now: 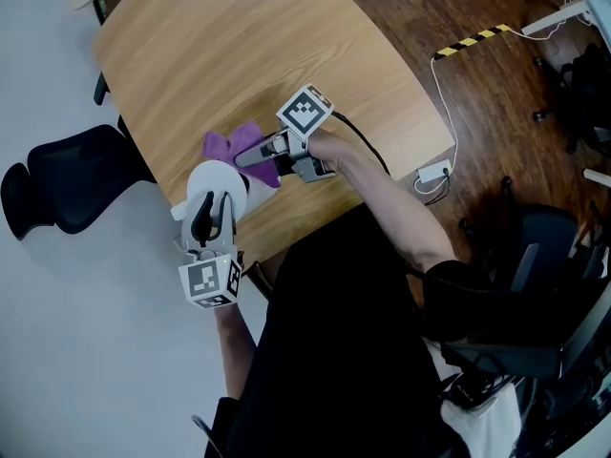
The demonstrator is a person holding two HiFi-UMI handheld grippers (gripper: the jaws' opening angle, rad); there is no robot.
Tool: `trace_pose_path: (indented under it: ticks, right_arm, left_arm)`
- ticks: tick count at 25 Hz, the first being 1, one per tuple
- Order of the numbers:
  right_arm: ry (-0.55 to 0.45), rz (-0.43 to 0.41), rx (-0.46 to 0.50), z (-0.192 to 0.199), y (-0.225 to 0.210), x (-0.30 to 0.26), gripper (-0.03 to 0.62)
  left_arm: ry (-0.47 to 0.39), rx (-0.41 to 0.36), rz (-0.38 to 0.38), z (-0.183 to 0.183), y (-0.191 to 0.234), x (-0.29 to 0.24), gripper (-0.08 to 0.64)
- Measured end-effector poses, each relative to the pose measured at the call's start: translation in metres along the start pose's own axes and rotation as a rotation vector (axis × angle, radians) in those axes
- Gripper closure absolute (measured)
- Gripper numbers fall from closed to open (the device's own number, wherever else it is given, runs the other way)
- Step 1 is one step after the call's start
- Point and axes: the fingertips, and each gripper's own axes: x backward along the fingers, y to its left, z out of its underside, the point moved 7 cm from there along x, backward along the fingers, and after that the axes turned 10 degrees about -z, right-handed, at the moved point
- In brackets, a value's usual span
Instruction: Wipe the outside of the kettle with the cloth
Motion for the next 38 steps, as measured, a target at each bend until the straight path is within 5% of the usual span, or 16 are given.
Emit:
trace_pose_path:
  ticks: [6, 9, 11, 15, 17, 19, 23, 26, 28, 31, 35, 38]
  right_arm:
    - [-0.052, 0.407, -0.136, 0.037, -0.123, 0.07, 0.571]
    - [-0.056, 0.544, -0.115, 0.05, -0.14, 0.087, 0.571]
    - [-0.063, 0.5, -0.004, 0.047, -0.106, 0.077, 0.571]
    - [-0.148, 0.06, 0.218, 0.027, 0.003, 0.033, 0.571]
    - [-0.129, -0.039, 0.258, 0.03, 0.022, 0.018, 0.571]
    - [-0.132, -0.036, 0.226, 0.039, 0.007, 0.018, 0.57]
    - [-0.168, 0.153, 0.095, 0.067, -0.067, 0.048, 0.571]
    - [-0.113, 0.529, -0.013, 0.087, -0.122, 0.079, 0.571]
    - [-0.086, 0.659, -0.047, 0.101, -0.14, 0.086, 0.571]
    - [-0.154, 0.631, -0.045, 0.106, -0.12, 0.079, 0.57]
    - [-0.291, 0.349, -0.067, 0.108, -0.089, 0.054, 0.571]
    - [-0.337, 0.296, -0.005, 0.106, -0.089, 0.049, 0.569]
  left_arm:
    - [-0.005, -0.004, -0.012, 0.001, 0.002, -0.001, 0.35]
    - [-0.006, -0.003, -0.013, 0.0, -0.001, 0.0, 0.348]
    - [-0.007, -0.003, -0.012, 0.0, -0.004, 0.002, 0.348]
    - [-0.01, -0.006, -0.013, 0.002, 0.002, -0.003, 0.348]
    - [-0.009, -0.005, -0.017, 0.002, 0.003, -0.003, 0.348]
    - [-0.009, -0.005, -0.018, 0.003, 0.002, -0.001, 0.35]
    - [-0.012, -0.007, -0.025, 0.002, 0.001, 0.0, 0.353]
    - [-0.007, -0.011, -0.014, 0.002, 0.001, -0.003, 0.354]
    - [-0.002, 0.005, 0.019, 0.0, 0.002, -0.001, 0.354]
    - [-0.051, 0.032, 0.003, -0.013, 0.024, 0.006, 0.353]
    - [-0.028, 0.009, 0.011, 0.0, 0.07, -0.008, 0.348]
    - [0.011, 0.006, 0.067, 0.013, 0.077, -0.016, 0.327]
